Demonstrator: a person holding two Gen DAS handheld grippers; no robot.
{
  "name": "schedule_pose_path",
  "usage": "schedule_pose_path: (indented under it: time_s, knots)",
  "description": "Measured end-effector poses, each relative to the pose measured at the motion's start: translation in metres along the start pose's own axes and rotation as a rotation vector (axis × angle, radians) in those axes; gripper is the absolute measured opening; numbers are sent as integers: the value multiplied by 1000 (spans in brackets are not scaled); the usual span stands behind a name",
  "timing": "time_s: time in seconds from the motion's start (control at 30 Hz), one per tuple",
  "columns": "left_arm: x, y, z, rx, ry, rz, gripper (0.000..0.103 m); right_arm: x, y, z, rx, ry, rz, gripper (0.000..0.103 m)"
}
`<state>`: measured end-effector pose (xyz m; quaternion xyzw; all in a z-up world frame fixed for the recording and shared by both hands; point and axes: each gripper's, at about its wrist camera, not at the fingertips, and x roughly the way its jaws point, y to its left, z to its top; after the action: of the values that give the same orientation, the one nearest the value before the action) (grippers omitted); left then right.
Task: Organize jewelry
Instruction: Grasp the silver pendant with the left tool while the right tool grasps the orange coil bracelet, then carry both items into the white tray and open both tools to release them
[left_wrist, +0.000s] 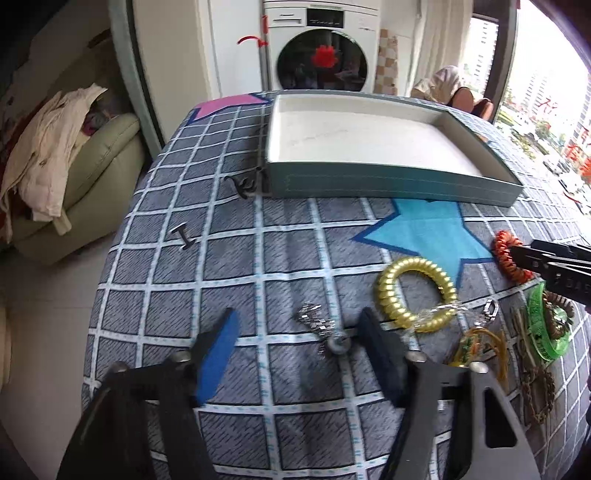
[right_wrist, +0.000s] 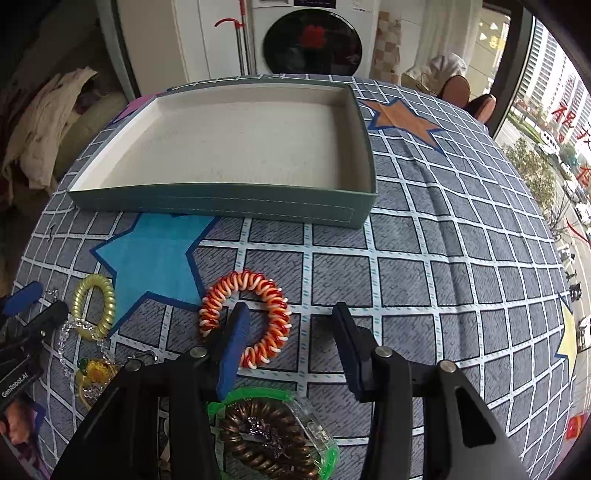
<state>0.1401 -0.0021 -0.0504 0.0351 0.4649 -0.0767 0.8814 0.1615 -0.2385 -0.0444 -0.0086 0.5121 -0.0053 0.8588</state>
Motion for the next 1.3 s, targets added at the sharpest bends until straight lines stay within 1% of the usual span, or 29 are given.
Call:
schedule_pose_path:
  time_s: [0.03, 0.07, 0.1, 0.13, 0.17, 0.27, 0.33, 0.53, 0.67, 0.83, 0.97, 1.1, 1.2, 1.3]
  knots:
    - [-1, -3, 0, 10, -3, -19, 56, 0, 2, 0, -6, 1, 4, 42]
    - [-2, -6, 0, 24, -10, -26, 47, 0, 3, 0, -11, 2, 9, 39]
    - [-2, -9, 1, 45, -14, -20, 32, -2, 5, 0, -16, 3, 13, 31]
    - [-3, -10, 1, 57, -15, -21, 32, -2, 6, 1, -21, 4, 18, 19]
    - [-3, -11, 1, 58, -16, -29, 32, -4, 8, 0, -24, 5, 22, 14]
    - [-3, -6, 2, 39, -6, -79, 32, -5, 8, 1, -16, 2, 24, 13]
    - [-7, -1, 4, 20, -5, -105, 32, -9, 6, 1, -4, -12, 44, 13]
    - [-28, 5, 18, 2, -42, -135, 32, -33, -1, 12, 22, -65, 111, 13]
    - [-41, -1, 41, 21, -81, -145, 32, -43, -7, 33, 52, -97, 152, 13]
    - [-42, -16, 83, 69, -131, -136, 32, -39, -14, 63, 84, -116, 163, 13]
    - [-24, -24, 120, 73, -140, -111, 32, -22, -24, 88, 144, -104, 188, 13]
    - [10, -24, 153, 49, -125, -89, 32, -3, -29, 107, 185, -95, 192, 13]
    - [37, -28, 167, 57, -105, -63, 32, 13, -29, 119, 189, -87, 174, 13]
    - [58, -32, 172, 73, -80, -50, 32, 29, -29, 126, 198, -73, 169, 13]
